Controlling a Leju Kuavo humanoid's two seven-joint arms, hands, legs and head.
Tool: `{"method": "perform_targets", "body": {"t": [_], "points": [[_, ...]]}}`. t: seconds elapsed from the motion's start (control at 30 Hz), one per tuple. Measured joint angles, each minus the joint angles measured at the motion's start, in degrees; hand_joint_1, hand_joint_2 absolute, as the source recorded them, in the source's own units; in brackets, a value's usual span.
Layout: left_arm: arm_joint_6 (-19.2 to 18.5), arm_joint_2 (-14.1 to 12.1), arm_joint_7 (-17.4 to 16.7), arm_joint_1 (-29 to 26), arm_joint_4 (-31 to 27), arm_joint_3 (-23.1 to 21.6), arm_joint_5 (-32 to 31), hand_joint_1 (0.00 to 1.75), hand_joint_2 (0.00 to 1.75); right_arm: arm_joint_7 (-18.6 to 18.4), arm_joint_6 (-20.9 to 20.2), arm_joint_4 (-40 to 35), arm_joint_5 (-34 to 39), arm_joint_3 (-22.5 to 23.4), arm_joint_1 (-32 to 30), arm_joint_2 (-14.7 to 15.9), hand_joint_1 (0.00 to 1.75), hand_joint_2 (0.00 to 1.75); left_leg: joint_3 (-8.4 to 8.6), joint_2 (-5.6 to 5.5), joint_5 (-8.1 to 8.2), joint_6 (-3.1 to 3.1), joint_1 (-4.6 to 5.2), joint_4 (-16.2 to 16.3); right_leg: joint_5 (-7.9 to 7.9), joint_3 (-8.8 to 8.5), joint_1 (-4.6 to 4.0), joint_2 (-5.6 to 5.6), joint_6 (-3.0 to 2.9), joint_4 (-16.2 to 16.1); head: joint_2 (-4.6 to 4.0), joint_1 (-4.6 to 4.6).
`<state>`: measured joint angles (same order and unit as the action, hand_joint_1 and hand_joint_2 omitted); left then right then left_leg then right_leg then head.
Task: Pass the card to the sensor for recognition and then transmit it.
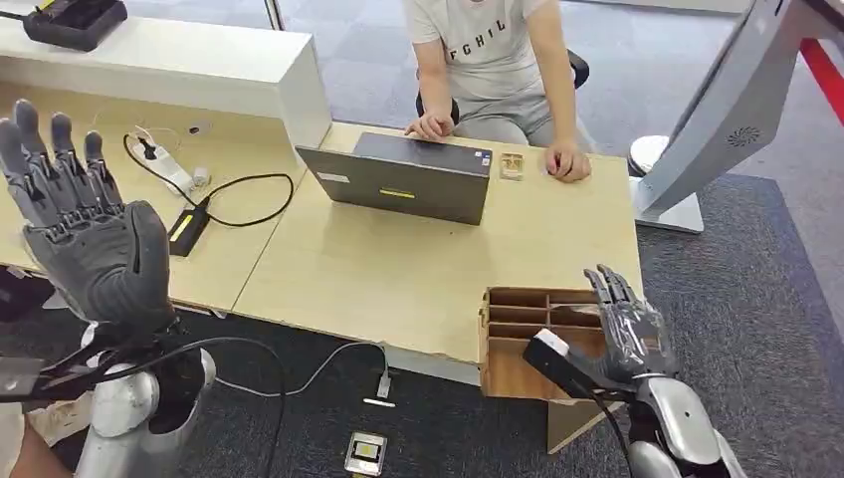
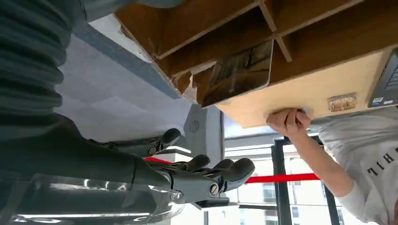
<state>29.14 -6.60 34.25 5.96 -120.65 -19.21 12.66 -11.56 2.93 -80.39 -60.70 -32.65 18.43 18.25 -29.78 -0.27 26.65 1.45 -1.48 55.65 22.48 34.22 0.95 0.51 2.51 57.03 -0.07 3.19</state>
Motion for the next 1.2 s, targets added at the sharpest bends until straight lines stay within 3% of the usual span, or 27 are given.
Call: {"method": "perform_targets", "body": {"t": [0.63, 1.07, 1.13, 1.17, 1.2], "points": [[-1.20, 0.37, 0.48, 1.00, 1.00, -0.02, 0.24, 0.00, 1.75, 2.18, 1.09, 2.93, 0.37, -1.29, 4.96, -3.74, 0.00, 1.75, 0.01, 0.01, -0.01, 0.00, 0.00, 0.00, -0.01, 0.00, 0.00, 0.00, 0.00, 0.00, 0.00, 0.00], [-1.11, 0.55, 0.48, 1.13, 1.53, -0.02, 0.37, 0.00, 1.75, 2.18, 1.09, 5.44, 1.14, -2.36, 5.47, -4.70, 0.12, 1.75, 0.00, 0.00, 0.00, 0.00, 0.00, 0.00, 0.00, 0.01, 0.00, 0.00, 0.00, 0.00, 0.00, 0.00], [-1.11, 0.55, 0.52, 1.14, 1.64, -0.02, 0.37, 0.00, 1.75, 2.29, 1.09, 6.01, 1.20, -2.45, 5.42, -4.78, 0.31, 1.75, 0.00, 0.01, 0.00, 0.00, 0.00, 0.00, 0.00, 0.01, 0.00, 0.00, 0.00, 0.00, 0.00, 0.00], [-1.11, 0.55, 0.55, 1.14, 1.68, -0.02, 0.39, 0.00, 1.75, 2.38, 1.09, 6.29, 1.20, -2.45, 5.41, -4.81, 0.66, 1.75, 0.00, 0.01, 0.00, 0.00, 0.00, 0.00, 0.00, 0.01, 0.00, 0.00, 0.00, 0.00, 0.00, 0.00], [-1.11, 0.57, 0.57, 1.17, 1.70, -0.02, 0.42, 0.00, 1.75, 2.45, 1.09, 6.51, 1.20, -2.47, 5.35, -4.85, 1.66, 1.75, 0.00, 0.01, 0.00, 0.00, 0.00, 0.00, 0.00, 0.02, 0.00, 0.00, 0.00, 0.00, 0.00, -0.02]]}}
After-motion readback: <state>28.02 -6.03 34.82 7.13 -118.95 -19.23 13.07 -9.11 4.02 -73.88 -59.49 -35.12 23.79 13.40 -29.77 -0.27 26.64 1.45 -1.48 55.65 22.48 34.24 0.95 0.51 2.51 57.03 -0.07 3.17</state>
